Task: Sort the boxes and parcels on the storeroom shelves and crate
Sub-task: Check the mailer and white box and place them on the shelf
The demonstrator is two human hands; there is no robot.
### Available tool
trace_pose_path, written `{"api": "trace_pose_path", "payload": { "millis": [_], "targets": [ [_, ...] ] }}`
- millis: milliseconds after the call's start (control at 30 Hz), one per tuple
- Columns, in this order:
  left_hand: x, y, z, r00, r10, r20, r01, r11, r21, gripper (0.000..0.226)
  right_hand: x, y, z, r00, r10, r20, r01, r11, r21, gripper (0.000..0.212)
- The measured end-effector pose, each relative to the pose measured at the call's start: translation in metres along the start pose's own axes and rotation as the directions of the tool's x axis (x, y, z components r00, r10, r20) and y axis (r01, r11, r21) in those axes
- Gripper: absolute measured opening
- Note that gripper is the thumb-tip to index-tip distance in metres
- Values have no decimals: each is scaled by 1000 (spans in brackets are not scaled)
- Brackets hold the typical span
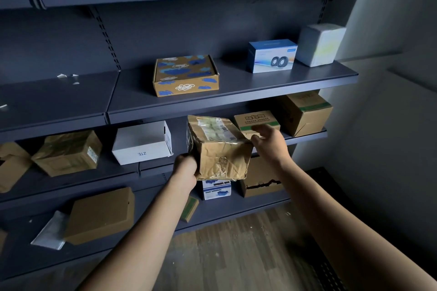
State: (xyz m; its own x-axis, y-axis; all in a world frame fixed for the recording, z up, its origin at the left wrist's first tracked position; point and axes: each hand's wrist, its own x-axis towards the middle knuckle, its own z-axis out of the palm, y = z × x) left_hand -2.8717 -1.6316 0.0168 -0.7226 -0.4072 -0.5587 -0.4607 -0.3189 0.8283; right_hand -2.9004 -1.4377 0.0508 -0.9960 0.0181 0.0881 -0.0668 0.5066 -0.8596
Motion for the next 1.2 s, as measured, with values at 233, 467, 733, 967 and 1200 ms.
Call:
{"api": "trace_pose_path", "payload": {
  "millis": [233, 467, 733, 967, 1200],
  "targets": [
    [-3, 4, -2, 993, 10, 115, -10, 1000, 3, 29, -10, -5, -3, 818, 309, 486, -509, 781, 361, 26],
    [-7, 13, -9, 987, -60, 147, 44, 993, 112, 72, -10, 2, -1, 883, 149, 445, -358, 828, 432, 48],
    [-2, -3, -13, 924, 289, 251, -352, 899, 261, 52, -9, 19, 13, 927, 61, 369, -166, 952, 259, 43],
    [-5, -13, -15, 816, 513, 266, -578, 729, 366, 62, -7, 29, 26, 969, 15, 248, -70, 974, 214, 50],
    [12, -21, -29, 853, 468, 230, -521, 782, 342, 56, -4, 32, 45, 983, -45, 179, 23, 992, 121, 34]
  ]
}}
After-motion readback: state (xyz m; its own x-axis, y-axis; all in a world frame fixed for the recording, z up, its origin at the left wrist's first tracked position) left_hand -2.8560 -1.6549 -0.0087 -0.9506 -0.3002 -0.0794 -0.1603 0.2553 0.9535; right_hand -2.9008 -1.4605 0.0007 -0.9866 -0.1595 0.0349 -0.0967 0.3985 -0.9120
